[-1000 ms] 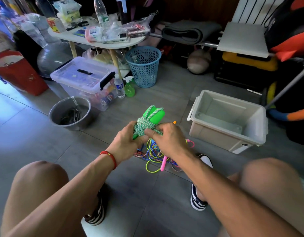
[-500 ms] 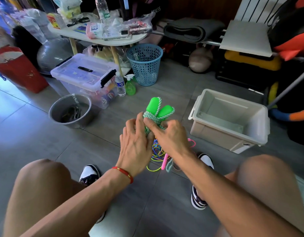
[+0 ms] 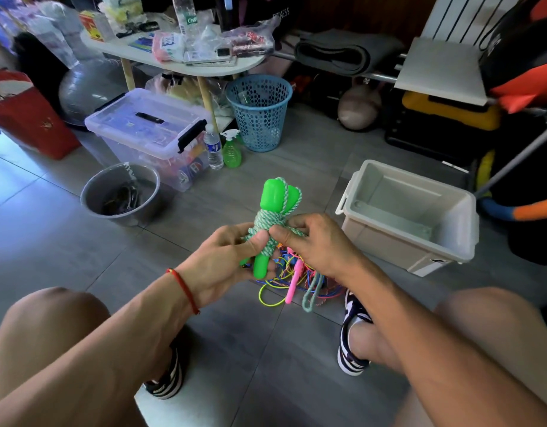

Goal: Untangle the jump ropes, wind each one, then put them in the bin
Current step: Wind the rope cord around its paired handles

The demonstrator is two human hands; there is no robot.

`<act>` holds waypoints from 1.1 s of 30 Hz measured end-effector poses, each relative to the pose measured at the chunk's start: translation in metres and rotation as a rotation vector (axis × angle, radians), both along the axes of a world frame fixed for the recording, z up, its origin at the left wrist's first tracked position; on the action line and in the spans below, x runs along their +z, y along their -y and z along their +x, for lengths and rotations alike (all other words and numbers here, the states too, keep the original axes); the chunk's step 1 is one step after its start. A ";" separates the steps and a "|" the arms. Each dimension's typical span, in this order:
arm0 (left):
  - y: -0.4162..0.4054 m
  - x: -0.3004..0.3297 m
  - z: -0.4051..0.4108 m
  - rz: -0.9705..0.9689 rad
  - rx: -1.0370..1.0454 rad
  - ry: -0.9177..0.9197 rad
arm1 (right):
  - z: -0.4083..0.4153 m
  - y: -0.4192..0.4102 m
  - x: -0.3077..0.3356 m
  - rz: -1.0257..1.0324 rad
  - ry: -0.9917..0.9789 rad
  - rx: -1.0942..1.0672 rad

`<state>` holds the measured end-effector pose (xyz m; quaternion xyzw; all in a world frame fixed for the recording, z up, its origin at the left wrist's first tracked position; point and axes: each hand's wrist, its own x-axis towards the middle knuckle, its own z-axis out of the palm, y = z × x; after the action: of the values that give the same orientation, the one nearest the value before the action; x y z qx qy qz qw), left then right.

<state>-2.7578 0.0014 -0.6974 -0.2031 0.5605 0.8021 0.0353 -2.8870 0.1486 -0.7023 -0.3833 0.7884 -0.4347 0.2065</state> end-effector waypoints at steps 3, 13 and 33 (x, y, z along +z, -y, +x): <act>-0.004 -0.004 -0.006 -0.091 0.144 0.028 | 0.005 0.007 -0.002 0.043 -0.115 -0.121; 0.017 -0.020 -0.012 -0.524 0.328 0.178 | 0.035 0.012 0.011 0.357 -0.641 -0.031; 0.010 -0.014 0.000 -1.186 -0.192 0.040 | 0.010 -0.013 0.018 0.248 -0.919 0.254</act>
<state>-2.7574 -0.0087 -0.7115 -0.1517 0.9274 0.3419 -0.0013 -2.8773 0.1619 -0.6845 -0.6009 0.7908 -0.0950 -0.0673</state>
